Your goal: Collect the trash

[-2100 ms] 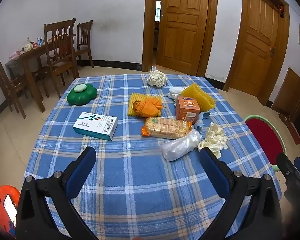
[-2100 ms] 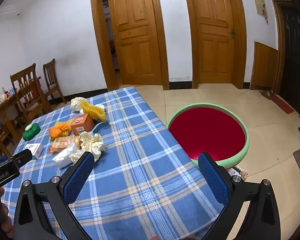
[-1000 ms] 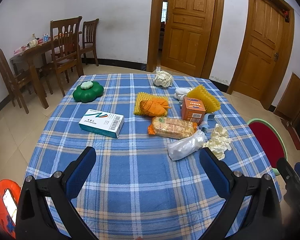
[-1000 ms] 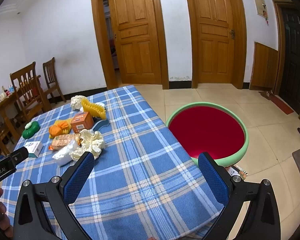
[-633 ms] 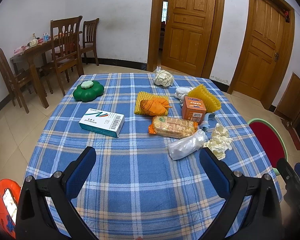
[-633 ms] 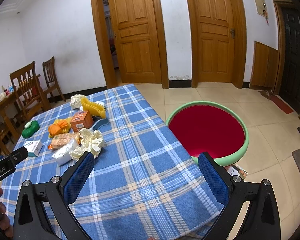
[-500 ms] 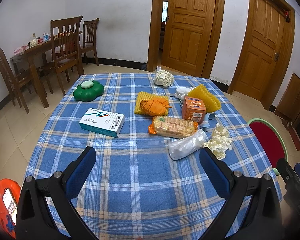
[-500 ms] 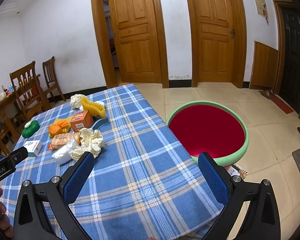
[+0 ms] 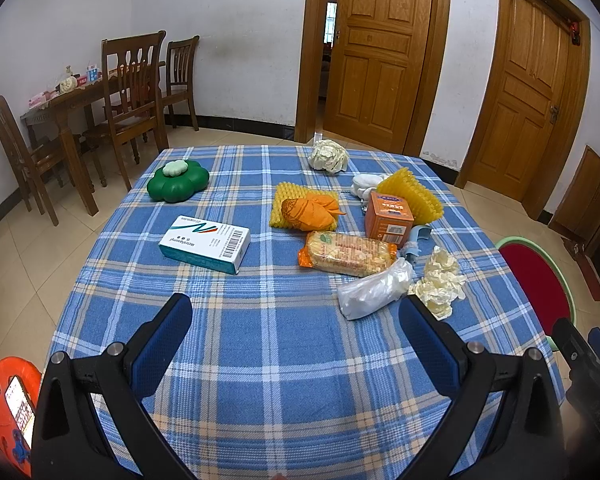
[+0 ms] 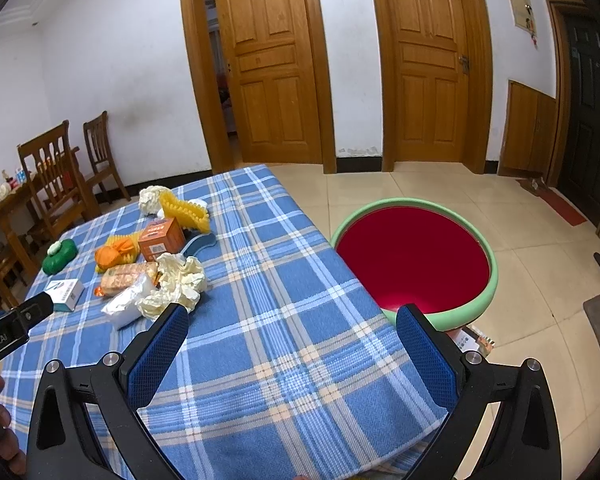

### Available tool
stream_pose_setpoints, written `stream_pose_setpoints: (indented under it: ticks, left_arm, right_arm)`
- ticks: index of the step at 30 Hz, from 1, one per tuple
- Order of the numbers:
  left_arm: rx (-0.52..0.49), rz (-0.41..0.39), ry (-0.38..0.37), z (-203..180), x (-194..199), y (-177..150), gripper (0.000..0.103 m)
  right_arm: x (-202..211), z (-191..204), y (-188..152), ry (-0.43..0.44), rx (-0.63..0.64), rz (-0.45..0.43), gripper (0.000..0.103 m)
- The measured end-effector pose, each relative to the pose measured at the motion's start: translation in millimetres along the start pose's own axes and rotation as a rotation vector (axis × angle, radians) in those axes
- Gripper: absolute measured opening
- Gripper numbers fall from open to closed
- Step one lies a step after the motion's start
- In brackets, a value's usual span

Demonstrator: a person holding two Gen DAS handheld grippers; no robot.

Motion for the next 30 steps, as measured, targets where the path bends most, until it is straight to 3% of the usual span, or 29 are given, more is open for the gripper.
stream_pose_setpoints:
  ticks: [30]
  left_arm:
    - [0.004,0.006,0.021,15.3,-5.0,-2.2,0.102]
  right_arm:
    - [-5.1,4.6,-3.7,0.005,0.006,0.025,0.103]
Point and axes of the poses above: each gripper's, at about its wrist camera, not at the fingertips, and x roughly against the way its jaws point, z to its left, y to its top, the point moved 9 cm from there along -x, roughly the way its jaws point, and after that the axes turned 5 degrees about y, right-handed, at the moved point
